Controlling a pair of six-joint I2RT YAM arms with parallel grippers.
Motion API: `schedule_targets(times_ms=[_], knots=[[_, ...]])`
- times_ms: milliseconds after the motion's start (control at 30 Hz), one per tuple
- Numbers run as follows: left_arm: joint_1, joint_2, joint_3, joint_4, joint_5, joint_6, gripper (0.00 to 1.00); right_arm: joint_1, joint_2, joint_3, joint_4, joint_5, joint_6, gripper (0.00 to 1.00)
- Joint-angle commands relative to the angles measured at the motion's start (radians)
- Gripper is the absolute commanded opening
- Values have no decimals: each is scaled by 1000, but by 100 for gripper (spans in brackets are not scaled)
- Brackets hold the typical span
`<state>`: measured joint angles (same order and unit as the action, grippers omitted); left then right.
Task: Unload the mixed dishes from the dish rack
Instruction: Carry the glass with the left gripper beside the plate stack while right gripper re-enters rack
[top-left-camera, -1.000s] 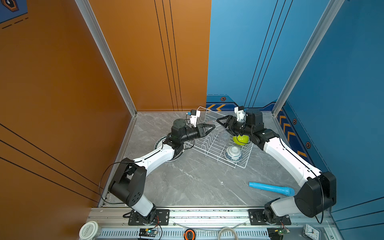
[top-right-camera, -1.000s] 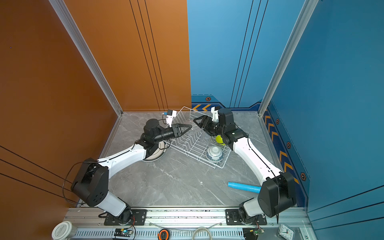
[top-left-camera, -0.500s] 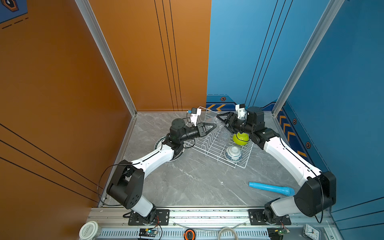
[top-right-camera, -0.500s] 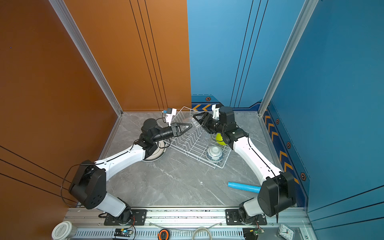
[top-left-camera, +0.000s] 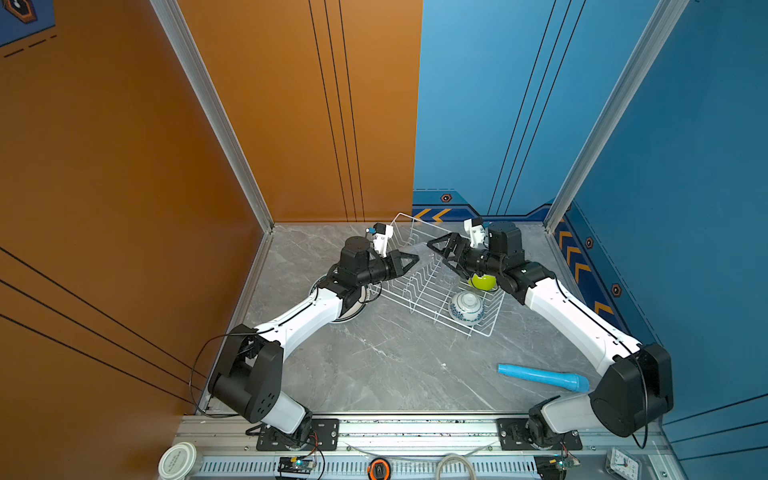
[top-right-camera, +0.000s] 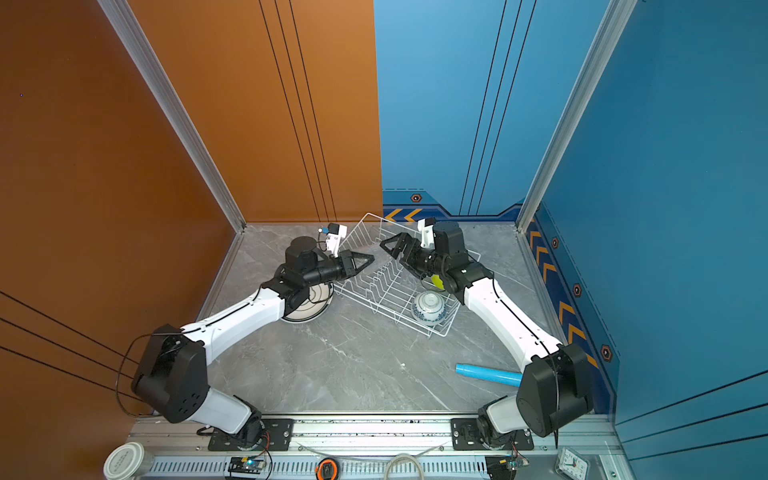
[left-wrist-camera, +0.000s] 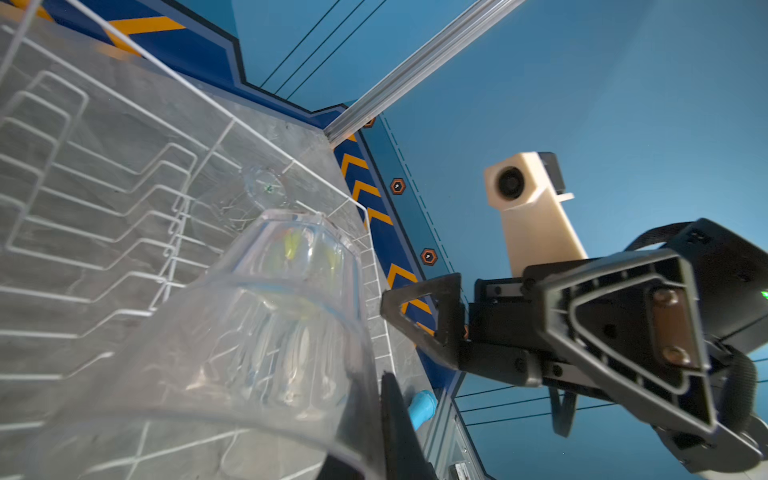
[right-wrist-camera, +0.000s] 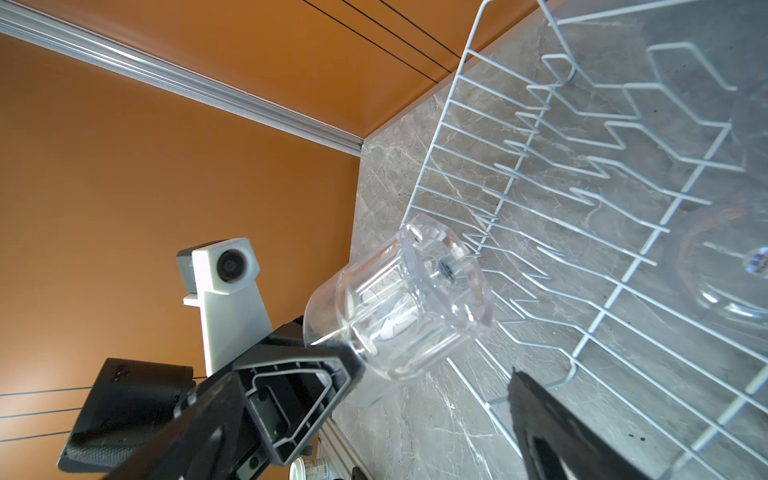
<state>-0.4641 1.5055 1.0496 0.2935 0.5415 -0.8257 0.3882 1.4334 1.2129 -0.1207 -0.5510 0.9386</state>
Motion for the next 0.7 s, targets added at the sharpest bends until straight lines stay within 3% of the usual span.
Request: schedule_targets(times_ms=[0,200,333,500,667], knots=[[40,-64,49,-120,-74,93,0,-14,-30,-11,-5,-9,-36,100],[112,-91,154,-509,-298,257,0,-43,-46,-30,-72,33,-105,100],[177,-24,292,-785,-466,379,0,-53,-50,4,-204,108,-211,100],[314,36,323,-905,-509,425,0,-64,-30,57,-331,142,-312,100],[393,104,382,-1039,-587,504,0,-58,-9,78,-421,227,-391,100]])
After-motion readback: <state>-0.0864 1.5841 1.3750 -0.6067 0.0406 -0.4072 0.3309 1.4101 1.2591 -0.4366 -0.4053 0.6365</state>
